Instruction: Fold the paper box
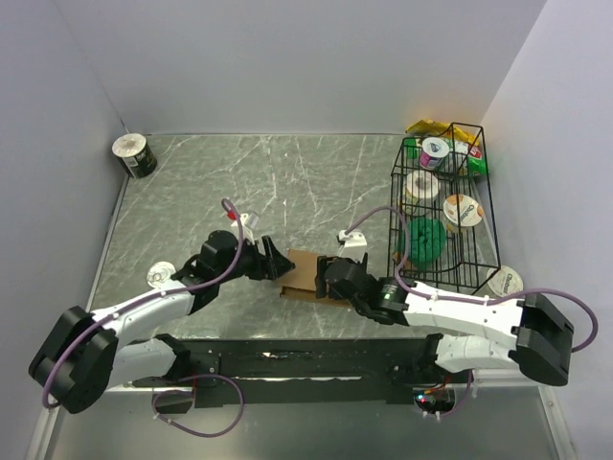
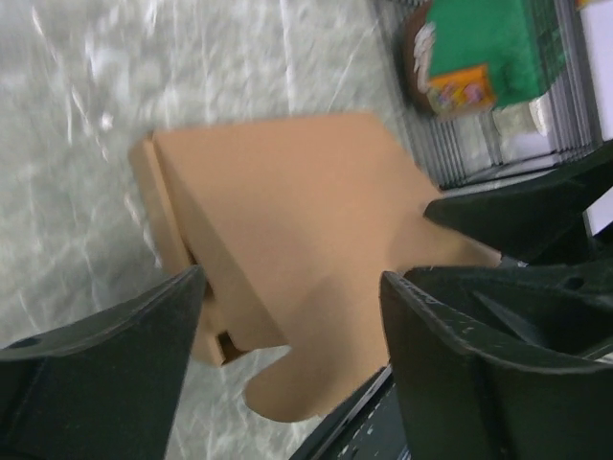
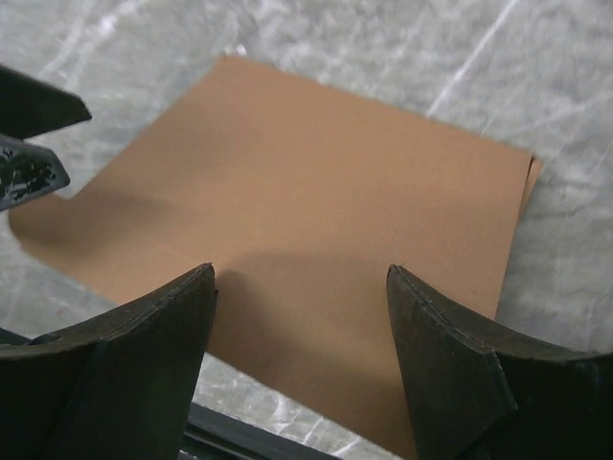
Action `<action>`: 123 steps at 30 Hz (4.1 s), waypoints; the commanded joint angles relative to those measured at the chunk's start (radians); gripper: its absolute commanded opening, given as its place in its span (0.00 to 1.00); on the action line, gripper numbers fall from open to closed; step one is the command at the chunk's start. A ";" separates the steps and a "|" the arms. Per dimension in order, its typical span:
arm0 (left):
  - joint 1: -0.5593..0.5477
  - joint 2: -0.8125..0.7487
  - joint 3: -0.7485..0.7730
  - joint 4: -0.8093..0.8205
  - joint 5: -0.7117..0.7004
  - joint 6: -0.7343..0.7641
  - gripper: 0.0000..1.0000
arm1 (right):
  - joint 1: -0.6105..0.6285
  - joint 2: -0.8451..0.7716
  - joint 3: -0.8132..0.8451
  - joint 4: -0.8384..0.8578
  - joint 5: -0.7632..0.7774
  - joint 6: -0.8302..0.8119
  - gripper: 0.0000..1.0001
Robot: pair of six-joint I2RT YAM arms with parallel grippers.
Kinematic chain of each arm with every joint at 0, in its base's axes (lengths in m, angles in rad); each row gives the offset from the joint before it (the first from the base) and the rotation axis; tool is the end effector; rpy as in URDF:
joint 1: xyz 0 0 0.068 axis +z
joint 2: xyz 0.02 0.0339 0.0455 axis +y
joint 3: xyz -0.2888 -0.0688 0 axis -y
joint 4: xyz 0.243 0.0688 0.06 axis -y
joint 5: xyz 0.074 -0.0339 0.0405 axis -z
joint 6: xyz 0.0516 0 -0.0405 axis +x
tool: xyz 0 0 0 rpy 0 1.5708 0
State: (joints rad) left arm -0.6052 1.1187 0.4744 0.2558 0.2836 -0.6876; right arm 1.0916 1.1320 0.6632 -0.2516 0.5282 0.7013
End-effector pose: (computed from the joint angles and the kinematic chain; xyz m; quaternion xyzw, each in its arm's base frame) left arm 0.1879 -0.1476 0.2285 0.0448 0.8245 -0.4260 0.3697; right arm 0.1293 0.1924 0.2405 -0.0649 0.8836 0.1626 0.4344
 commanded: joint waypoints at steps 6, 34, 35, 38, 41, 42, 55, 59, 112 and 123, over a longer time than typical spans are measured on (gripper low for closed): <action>0.004 0.099 -0.091 0.132 0.040 -0.052 0.66 | 0.030 0.097 -0.037 -0.012 0.006 0.132 0.78; -0.027 0.295 -0.106 0.184 0.065 -0.018 0.20 | 0.056 0.219 -0.037 -0.020 0.016 0.217 0.79; -0.028 0.306 -0.109 0.192 0.075 -0.020 0.18 | 0.057 0.221 -0.040 -0.020 0.015 0.218 0.79; -0.037 0.325 -0.117 0.200 0.068 -0.021 0.13 | 0.057 0.221 -0.047 -0.017 0.016 0.222 0.79; -0.053 0.313 -0.122 0.154 0.013 -0.001 0.13 | 0.057 0.219 -0.047 -0.020 0.019 0.225 0.79; -0.062 0.303 -0.120 0.131 -0.041 0.008 0.14 | 0.057 0.219 -0.047 -0.020 0.021 0.227 0.79; -0.068 0.191 -0.079 0.025 -0.166 0.051 0.64 | 0.059 0.212 -0.030 -0.018 0.021 0.202 0.80; -0.068 0.250 -0.082 0.060 -0.140 0.053 0.52 | 0.057 0.212 -0.027 -0.018 0.018 0.199 0.80; 0.134 0.182 -0.030 0.140 0.160 0.123 0.82 | 0.011 0.256 0.154 -0.009 -0.289 -0.790 0.97; 0.114 0.352 0.049 0.221 0.235 0.161 0.73 | -0.007 0.377 0.210 -0.020 -0.208 -0.858 0.96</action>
State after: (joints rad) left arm -0.4789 1.4277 0.4625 0.3828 0.4564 -0.5587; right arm 1.0885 1.4918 0.8284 -0.2779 0.2733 -0.1181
